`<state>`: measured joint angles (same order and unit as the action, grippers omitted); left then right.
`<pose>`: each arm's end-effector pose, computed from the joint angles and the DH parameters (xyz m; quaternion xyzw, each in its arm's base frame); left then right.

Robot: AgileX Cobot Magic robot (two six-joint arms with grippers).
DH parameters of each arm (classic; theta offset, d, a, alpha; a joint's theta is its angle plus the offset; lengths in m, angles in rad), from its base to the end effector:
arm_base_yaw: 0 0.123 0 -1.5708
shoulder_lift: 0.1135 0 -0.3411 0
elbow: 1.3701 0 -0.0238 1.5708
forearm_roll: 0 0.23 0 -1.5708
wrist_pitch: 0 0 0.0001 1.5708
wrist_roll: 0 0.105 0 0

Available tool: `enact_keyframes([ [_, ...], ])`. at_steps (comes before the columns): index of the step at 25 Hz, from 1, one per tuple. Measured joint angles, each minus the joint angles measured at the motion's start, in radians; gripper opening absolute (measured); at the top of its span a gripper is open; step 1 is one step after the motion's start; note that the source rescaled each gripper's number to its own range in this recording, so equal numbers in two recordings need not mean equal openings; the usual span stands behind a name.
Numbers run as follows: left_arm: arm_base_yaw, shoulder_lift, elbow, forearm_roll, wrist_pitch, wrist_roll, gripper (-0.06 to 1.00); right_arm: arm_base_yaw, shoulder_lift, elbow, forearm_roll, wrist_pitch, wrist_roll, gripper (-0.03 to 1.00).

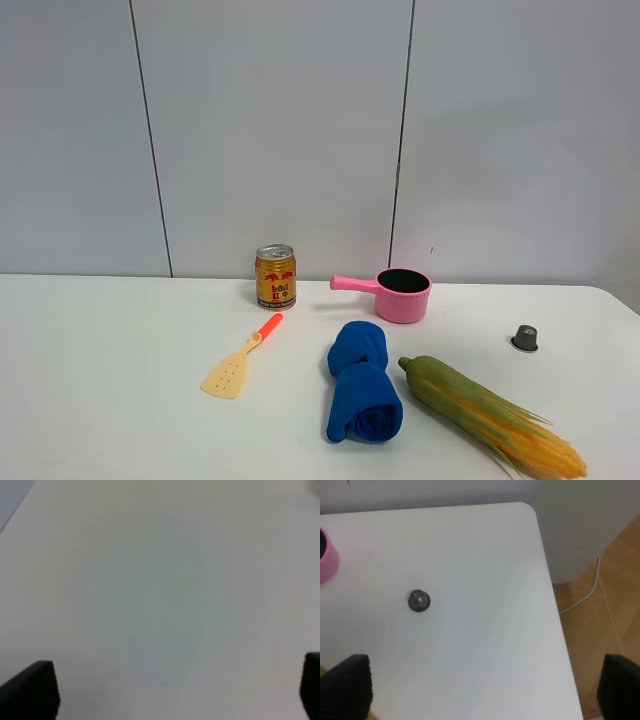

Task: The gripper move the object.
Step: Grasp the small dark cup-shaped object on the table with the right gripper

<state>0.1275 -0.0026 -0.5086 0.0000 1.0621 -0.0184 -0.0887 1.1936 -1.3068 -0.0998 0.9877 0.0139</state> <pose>-0.0680 -0.0087 0.2629 -0.0620 0.8484 0.0287 0.5249 0.2041 -0.0269 0.4474 0.0379 0.9224 -0.0632 0.3792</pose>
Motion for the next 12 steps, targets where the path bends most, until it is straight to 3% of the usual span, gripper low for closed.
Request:
enact_keyframes([
  [6, 0.000, 0.000, 0.000, 0.000, 0.000, 0.000, 1.00, 0.000, 0.299, -0.130, 0.000, -0.081, 0.000, 0.86],
  [12, 0.000, 0.000, 0.000, 0.000, 0.000, 0.000, 1.00, 0.000, 0.505, -0.160, 0.014, -0.156, 0.000, 0.86],
])
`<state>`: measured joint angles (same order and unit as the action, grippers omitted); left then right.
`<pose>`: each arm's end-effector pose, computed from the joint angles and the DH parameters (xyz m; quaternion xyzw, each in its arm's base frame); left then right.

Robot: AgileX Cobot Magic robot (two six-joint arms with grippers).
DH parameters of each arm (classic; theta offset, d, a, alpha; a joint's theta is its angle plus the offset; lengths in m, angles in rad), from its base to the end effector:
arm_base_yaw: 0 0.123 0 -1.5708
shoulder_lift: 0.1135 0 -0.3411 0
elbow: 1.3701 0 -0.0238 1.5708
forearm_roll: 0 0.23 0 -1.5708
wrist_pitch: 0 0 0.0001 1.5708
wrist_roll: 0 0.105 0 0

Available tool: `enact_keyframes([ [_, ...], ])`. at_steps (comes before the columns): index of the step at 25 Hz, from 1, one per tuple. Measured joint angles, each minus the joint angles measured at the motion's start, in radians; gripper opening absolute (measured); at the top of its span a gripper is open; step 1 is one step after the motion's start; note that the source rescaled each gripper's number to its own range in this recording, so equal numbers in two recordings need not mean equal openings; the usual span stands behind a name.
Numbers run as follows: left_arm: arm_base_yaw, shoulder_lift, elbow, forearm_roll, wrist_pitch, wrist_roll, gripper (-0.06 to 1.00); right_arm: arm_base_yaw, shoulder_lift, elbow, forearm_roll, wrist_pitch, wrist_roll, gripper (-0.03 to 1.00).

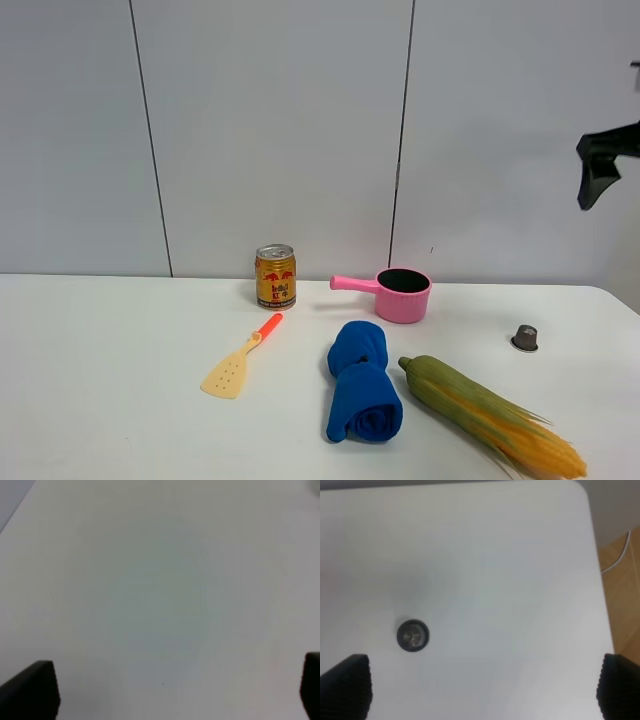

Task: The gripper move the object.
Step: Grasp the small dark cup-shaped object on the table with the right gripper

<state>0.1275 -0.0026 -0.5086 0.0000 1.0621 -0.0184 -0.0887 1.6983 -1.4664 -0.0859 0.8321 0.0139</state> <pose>-0.0680 -0.0087 0.2629 -0.0620 0.8484 0.0287 0.5249 0.3691 -0.0395 0.3578 0.0307 0.9550 -0.0497 0.2907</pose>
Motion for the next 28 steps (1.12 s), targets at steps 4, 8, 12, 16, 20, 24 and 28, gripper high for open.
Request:
enact_keyframes([
  [4, 0.000, 0.000, 0.000, 0.000, 0.000, 0.000, 1.00, 0.000, 0.139, -0.001, 0.029, -0.072, 0.000, 0.85],
  [8, 0.000, 0.000, 0.000, 0.000, 0.000, 0.000, 1.00, 0.000, 0.248, -0.002, 0.080, -0.157, -0.028, 0.80],
  [12, 0.000, 0.000, 0.000, 0.000, 0.000, 0.000, 1.00, 0.013, 0.319, -0.002, 0.131, -0.231, -0.109, 0.78],
  [16, 0.000, 0.000, 0.000, 0.000, 0.000, 0.000, 1.00, 0.092, 0.371, -0.002, 0.151, -0.254, -0.208, 0.77],
  [20, 0.000, 0.000, 0.000, 0.000, 0.000, 0.000, 1.00, 0.143, 0.403, -0.002, 0.151, -0.258, -0.225, 0.77],
  [24, 0.000, 0.000, 0.000, 0.000, 0.000, 0.000, 1.00, 0.146, 0.415, -0.002, 0.154, -0.244, -0.225, 0.76],
  [28, 0.000, 0.000, 0.000, 0.000, 0.000, 0.000, 1.00, 0.146, 0.416, -0.002, 0.135, -0.229, -0.215, 0.76],
])
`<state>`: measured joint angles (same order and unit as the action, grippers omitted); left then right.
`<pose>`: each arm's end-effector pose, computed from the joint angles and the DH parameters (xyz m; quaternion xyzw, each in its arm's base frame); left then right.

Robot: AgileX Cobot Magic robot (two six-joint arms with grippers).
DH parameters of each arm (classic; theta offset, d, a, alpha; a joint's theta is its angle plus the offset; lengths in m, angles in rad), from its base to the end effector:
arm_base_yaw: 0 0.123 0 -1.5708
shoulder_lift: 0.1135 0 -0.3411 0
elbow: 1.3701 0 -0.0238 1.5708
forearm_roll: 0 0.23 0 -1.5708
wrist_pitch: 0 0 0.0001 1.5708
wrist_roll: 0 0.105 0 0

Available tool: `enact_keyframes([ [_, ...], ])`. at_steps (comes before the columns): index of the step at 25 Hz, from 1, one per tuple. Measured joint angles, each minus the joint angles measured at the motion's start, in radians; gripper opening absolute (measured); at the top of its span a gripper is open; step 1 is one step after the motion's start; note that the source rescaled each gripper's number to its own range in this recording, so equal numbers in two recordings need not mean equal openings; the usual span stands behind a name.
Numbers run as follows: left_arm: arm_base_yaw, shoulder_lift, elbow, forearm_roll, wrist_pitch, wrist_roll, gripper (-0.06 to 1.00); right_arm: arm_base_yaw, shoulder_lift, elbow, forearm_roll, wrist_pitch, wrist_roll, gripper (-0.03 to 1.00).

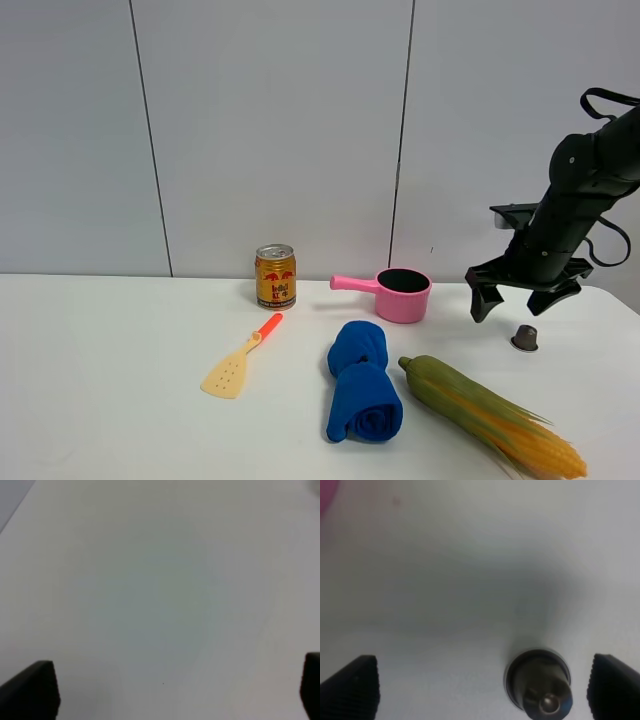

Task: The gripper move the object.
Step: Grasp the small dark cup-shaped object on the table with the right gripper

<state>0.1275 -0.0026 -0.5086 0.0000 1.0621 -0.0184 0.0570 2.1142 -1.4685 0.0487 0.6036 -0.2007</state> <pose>-0.0680 -0.0087 0.2629 -0.0620 0.8484 0.0287 0.5249 0.4567 0.0290 0.1951 -0.1091 0.9730 0.0030 0.2036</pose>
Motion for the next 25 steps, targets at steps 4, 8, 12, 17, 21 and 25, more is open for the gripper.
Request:
enact_keyframes([
  [4, 0.000, 0.000, 0.000, 0.000, 0.000, 0.000, 1.00, 0.000, 0.008, -0.001, -0.049, 0.019, 0.035, 0.76],
  [8, 0.000, 0.000, 0.000, 0.000, 0.000, 0.000, 1.00, 0.000, 0.023, -0.001, -0.083, 0.050, 0.067, 0.76],
  [12, 0.000, 0.000, 0.000, 0.000, 0.000, 0.000, 1.00, 0.000, 0.028, -0.001, -0.091, 0.050, 0.078, 0.74],
  [17, 0.000, 0.000, 0.000, 0.000, 0.000, 0.000, 1.00, 0.000, 0.058, -0.002, -0.112, 0.053, 0.087, 0.72],
  [21, 0.000, 0.000, 0.000, 0.000, 0.000, 0.000, 1.00, 0.000, 0.066, -0.002, -0.112, 0.054, 0.094, 0.71],
  [25, 0.000, 0.000, 0.000, 0.000, 0.000, 0.000, 1.00, 0.000, 0.066, -0.002, -0.113, 0.048, 0.094, 0.71],
])
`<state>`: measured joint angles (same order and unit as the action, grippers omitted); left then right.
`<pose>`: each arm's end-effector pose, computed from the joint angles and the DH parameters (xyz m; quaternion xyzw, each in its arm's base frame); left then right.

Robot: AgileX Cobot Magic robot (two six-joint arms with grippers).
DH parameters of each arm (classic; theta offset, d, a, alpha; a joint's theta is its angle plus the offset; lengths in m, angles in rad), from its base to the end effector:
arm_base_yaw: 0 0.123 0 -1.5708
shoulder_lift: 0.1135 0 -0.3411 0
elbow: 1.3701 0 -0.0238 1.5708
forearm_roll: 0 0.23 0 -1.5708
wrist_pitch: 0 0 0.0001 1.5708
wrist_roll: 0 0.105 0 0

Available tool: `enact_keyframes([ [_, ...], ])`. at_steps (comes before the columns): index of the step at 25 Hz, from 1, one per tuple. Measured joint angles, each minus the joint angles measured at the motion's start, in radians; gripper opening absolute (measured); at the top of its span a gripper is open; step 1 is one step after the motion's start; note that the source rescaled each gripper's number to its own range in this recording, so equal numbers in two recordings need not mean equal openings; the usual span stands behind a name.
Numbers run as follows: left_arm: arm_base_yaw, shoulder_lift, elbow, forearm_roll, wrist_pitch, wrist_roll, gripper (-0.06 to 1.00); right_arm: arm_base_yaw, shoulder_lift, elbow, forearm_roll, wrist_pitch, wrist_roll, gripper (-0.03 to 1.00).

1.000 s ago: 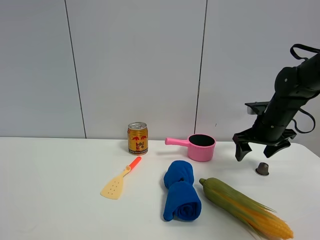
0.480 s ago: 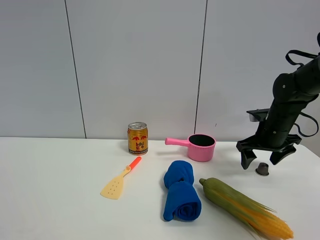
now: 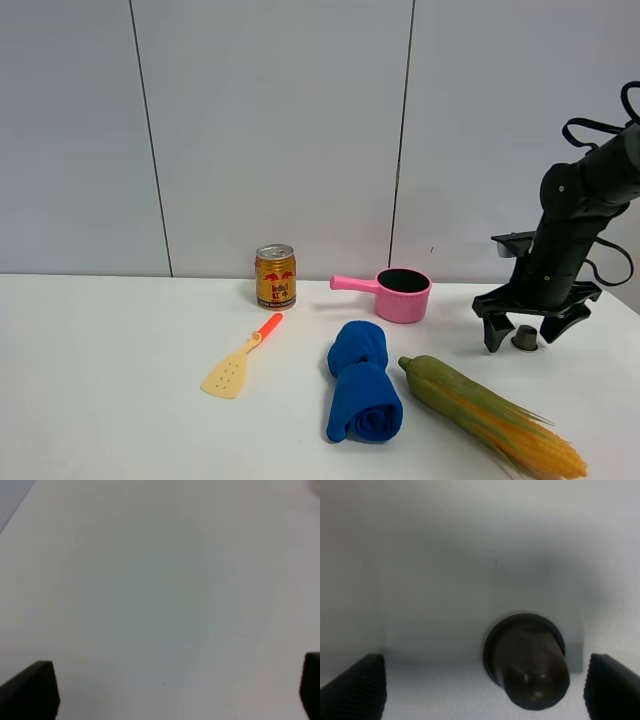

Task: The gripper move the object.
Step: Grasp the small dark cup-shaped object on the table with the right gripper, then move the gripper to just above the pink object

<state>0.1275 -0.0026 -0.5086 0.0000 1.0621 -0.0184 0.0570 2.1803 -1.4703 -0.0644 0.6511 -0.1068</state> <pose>-0.0680 -0.0087 0.2629 -0.0620 0.8484 0.0287 0.5249 0.4566 0.0219 0.1636 -0.1032 0.9833 -0.0268 0.1472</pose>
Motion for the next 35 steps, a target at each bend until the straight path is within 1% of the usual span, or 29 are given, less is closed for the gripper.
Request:
enact_keyframes([
  [2, 0.000, 0.000, 0.000, 0.000, 0.000, 0.000, 1.00, 0.000, 0.000, 0.000, 0.000, -0.005, 0.000, 0.69],
  [4, 0.000, 0.000, 0.000, 0.000, 0.000, 0.000, 1.00, 0.000, 0.000, 0.000, -0.001, -0.012, 0.000, 0.63],
  [7, 0.000, 0.000, 0.000, 0.000, 0.000, 0.000, 1.00, 0.000, 0.000, 0.000, -0.002, -0.004, 0.012, 0.47],
  [11, 0.000, 0.000, 0.000, 0.000, 0.000, 0.000, 1.00, 0.000, 0.000, 0.000, -0.002, 0.010, 0.019, 0.19],
  [13, 0.000, 0.000, 0.000, 0.000, 0.000, 0.000, 1.00, 0.000, 0.000, 0.000, -0.002, 0.014, 0.019, 0.02],
  [14, 0.000, 0.000, 0.000, 0.000, 0.000, 0.000, 1.00, 0.000, 0.000, 0.000, -0.002, 0.016, 0.020, 0.00],
  [20, 0.000, 0.000, 0.000, 0.000, 0.000, 0.000, 1.00, 0.000, 0.000, 0.000, -0.002, 0.026, 0.026, 0.00],
  [23, 0.000, 0.000, 0.000, 0.000, 0.000, 0.000, 1.00, 0.001, -0.008, -0.003, 0.003, 0.066, 0.026, 0.00],
  [25, 0.000, 0.000, 0.000, 0.000, 0.000, 0.000, 1.00, 0.005, -0.032, -0.003, 0.020, 0.100, 0.026, 0.00],
  [27, 0.000, 0.000, 0.000, 0.000, 0.000, 0.000, 1.00, 0.009, -0.072, -0.003, 0.041, 0.113, 0.026, 0.00],
  [29, 0.000, 0.000, 0.000, 0.000, 0.000, 0.000, 1.00, 0.018, -0.124, -0.003, 0.064, 0.114, -0.006, 0.00],
  [33, 0.000, 0.000, 0.000, 0.000, 0.000, 0.000, 1.00, 0.061, -0.188, -0.051, 0.115, 0.106, -0.115, 0.00],
  [35, 0.000, 0.000, 0.000, 0.000, 0.000, 0.000, 1.00, 0.091, -0.190, -0.097, 0.127, 0.064, -0.135, 0.00],
])
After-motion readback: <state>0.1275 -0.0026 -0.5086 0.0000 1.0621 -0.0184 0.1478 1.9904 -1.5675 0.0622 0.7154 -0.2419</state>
